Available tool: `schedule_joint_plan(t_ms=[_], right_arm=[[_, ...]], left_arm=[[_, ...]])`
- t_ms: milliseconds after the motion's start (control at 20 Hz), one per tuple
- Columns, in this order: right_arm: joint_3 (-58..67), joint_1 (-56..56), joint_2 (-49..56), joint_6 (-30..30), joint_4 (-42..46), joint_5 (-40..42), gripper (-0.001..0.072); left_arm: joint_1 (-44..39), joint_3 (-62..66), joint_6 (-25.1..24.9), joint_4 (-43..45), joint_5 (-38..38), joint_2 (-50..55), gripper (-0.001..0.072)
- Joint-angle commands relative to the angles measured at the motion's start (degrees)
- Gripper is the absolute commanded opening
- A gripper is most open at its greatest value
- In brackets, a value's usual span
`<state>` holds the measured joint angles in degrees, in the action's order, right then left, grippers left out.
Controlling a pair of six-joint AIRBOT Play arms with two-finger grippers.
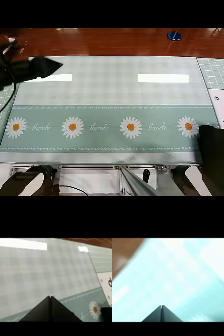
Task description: Fold the shirts.
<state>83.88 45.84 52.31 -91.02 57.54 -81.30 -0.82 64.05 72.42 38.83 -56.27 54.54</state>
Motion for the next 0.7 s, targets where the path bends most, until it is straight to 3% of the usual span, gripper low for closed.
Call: schedule_joint_plan(t_ms=[0, 100, 250, 300, 650], right_arm=[[-0.8, -26.8, 2.6, 3.6, 7.8, 11.2, 0.0022], [-6.1, -43.1, 5.3, 0.5, 21.9, 11.5, 0.0022], [-18.5, -56.2, 10.2, -8.7, 34.1, 14.3, 0.0021], [-20.8, -57.5, 12.1, -9.9, 34.3, 15.1, 0.0021], [-21.2, -57.6, 15.0, -10.5, 34.3, 16.6, 0.0022]], left_arm=[[-5.0, 9.7, 0.0, 3.2, -3.9, 5.6, 0.0014], [-10.4, 7.4, 3.8, 16.1, -2.4, 5.7, 0.0013], [-15.5, -2.4, 17.1, 39.3, 0.8, 5.8, 0.0014], [-15.5, -5.6, 19.5, 42.1, 1.3, 6.1, 0.0014], [-15.3, -7.5, 19.4, 42.6, 1.7, 7.3, 0.0015]])
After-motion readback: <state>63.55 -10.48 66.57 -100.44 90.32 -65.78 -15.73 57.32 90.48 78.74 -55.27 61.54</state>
